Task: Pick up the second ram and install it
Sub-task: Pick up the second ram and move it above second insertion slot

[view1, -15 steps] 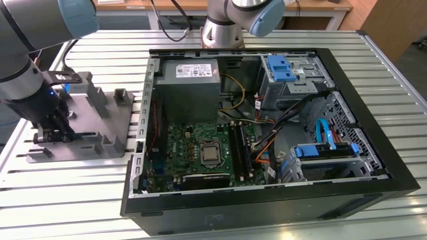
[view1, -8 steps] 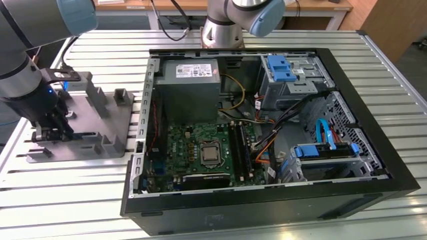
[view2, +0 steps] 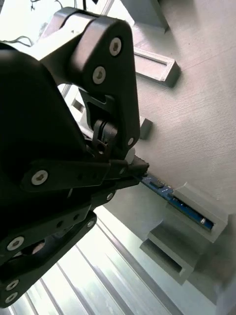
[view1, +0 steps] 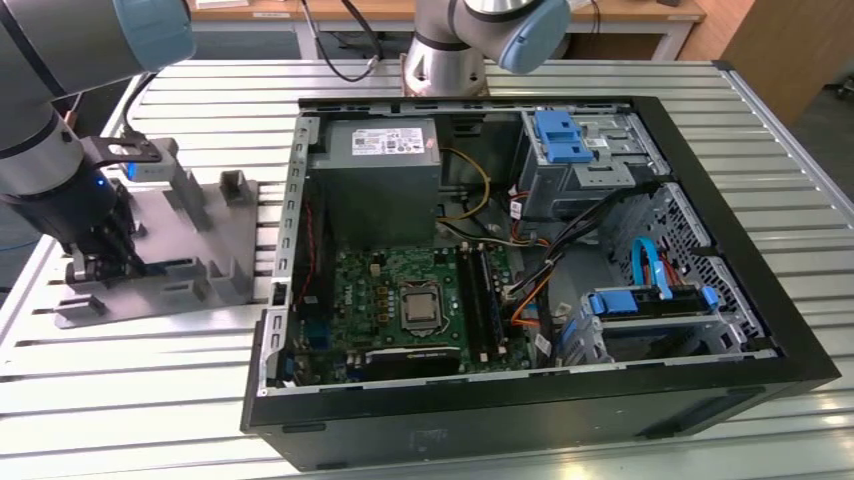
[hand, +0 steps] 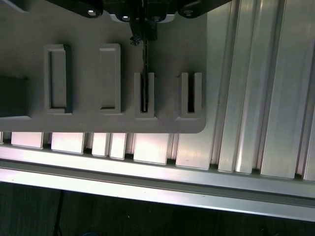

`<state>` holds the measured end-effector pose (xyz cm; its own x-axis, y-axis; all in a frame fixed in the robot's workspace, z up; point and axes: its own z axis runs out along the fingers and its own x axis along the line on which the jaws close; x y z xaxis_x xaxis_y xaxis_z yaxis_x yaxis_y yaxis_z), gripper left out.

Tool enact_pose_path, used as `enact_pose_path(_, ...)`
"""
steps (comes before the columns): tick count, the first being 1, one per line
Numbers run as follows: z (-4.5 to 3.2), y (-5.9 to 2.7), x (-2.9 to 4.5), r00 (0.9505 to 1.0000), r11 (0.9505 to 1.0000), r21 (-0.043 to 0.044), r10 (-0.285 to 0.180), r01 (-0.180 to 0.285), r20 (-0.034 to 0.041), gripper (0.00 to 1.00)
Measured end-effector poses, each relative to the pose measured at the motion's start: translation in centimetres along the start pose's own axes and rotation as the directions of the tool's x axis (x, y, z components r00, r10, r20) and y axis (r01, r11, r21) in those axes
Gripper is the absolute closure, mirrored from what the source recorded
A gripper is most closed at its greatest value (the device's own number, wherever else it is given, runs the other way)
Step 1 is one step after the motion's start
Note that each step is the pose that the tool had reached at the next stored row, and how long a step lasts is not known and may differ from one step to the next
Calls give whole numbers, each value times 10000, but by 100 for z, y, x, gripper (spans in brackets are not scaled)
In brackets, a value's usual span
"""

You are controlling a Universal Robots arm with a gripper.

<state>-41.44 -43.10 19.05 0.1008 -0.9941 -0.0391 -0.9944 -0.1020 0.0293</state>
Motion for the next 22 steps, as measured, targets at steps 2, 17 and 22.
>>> enact_pose_path(2, 0, 0, 0, 10000, 10000, 0, 0, 0, 0, 86)
enact_pose_path(17, -34, 2, -1, 10000, 10000, -1, 0, 0, 5, 86)
enact_pose_path(22, -163, 5, -6, 10000, 10000, 1, 0, 0, 7, 86)
